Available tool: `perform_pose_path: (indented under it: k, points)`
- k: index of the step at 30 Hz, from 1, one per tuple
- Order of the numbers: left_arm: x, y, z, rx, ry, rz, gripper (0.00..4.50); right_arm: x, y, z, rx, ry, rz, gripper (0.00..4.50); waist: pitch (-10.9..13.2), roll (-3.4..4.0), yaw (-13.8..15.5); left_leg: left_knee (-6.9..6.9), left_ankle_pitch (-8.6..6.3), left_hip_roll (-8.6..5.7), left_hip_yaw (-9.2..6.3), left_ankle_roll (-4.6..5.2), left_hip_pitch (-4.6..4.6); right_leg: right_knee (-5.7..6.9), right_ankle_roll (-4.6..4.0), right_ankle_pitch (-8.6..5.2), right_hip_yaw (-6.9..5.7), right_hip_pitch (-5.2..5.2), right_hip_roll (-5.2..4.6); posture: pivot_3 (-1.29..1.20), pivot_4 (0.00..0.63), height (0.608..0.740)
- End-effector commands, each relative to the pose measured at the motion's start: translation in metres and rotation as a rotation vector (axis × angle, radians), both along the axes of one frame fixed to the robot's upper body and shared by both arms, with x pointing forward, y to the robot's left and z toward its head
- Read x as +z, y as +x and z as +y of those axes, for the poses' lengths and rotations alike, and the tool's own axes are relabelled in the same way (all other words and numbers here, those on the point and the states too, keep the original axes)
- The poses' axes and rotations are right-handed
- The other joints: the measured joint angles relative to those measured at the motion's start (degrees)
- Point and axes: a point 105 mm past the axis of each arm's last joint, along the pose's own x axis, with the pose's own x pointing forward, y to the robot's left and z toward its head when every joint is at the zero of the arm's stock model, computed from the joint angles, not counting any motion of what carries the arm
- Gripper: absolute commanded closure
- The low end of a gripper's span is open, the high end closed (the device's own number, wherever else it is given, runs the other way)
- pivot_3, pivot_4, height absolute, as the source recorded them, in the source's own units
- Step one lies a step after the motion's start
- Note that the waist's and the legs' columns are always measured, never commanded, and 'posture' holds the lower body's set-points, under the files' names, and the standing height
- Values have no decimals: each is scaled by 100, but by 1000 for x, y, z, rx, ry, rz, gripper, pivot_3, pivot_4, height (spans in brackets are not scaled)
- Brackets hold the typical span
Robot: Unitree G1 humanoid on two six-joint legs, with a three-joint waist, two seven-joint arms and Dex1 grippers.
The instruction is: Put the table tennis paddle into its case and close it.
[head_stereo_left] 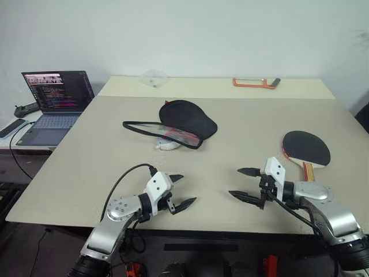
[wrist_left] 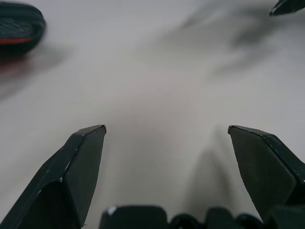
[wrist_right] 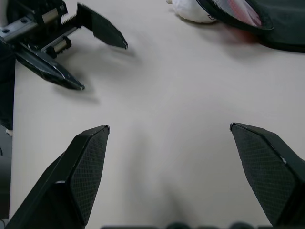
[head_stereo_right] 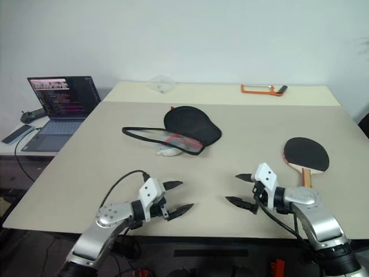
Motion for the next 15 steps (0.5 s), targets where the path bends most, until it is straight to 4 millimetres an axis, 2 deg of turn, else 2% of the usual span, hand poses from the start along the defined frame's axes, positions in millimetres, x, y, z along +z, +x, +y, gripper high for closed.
perform_pose_path:
  k: [1,3,6,9,15]
  points:
    - [6,4,-9,-40,-3,-46,0,12,-9,5,25,8,-22,37,0,0,4,0,-3,1,-1,6,0,1,0,0,0,0,1,0,150,740]
    - [5,4,-13,-70,-6,-55,0,11,-13,8,17,13,-28,37,0,0,8,1,-6,1,-1,11,1,3,0,0,-1,0,1,0,150,740]
    - [17,5,-20,-82,-91,-56,0,18,-15,9,3,27,-48,37,0,0,-1,2,-6,0,1,11,1,3,0,0,2,0,0,0,150,740]
    - [19,5,-19,-107,-97,-67,0,27,-15,8,-17,32,-70,37,0,0,-2,2,-6,1,0,11,1,2,1,1,1,0,0,0,150,740]
    - [39,32,-24,23,-200,-133,0,39,-10,1,-12,7,-117,37,2,-4,17,9,-6,-3,-1,12,1,1,8,4,-5,5,1,0,150,740]
